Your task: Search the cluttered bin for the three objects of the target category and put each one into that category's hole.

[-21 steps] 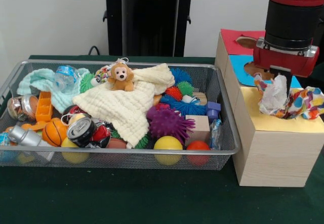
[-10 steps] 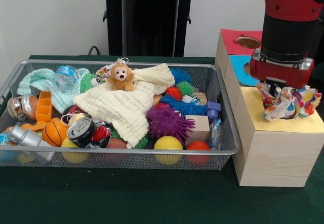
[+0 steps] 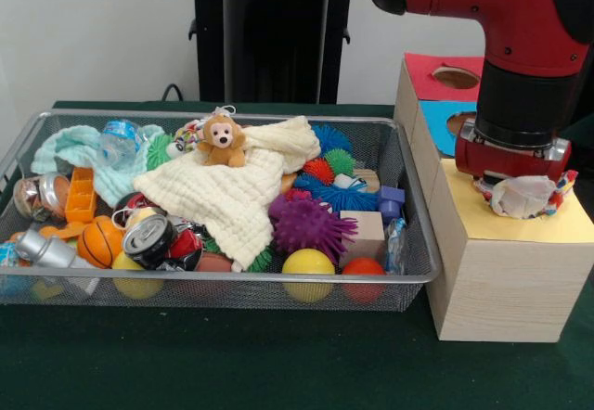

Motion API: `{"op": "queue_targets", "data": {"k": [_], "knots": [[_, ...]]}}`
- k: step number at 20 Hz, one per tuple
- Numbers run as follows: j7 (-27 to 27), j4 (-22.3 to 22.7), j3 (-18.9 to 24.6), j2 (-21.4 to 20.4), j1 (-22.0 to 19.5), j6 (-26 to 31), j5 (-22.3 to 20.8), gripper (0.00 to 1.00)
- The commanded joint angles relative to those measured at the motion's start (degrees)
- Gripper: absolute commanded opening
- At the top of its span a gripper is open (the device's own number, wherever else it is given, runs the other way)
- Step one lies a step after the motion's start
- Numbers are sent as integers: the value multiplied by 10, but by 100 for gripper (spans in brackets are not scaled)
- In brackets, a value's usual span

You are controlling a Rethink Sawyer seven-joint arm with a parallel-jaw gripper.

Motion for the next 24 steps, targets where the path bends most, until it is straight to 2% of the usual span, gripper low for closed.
{"op": "queue_targets", "data": {"k": [1,4,8,11,14,16,20,24], "knots": [[131,-26,9,70,7,-2,1,0],[140,-49,-3,89,14,5,4,0],[140,-54,-20,85,19,25,1,0],[128,-32,-39,37,26,83,-12,0],[122,-25,-90,-39,50,211,-42,0],[128,-29,-113,-65,65,255,-51,0],[133,-36,-134,-92,79,312,-56,0],[135,-39,-135,-92,80,324,-51,0]]}}
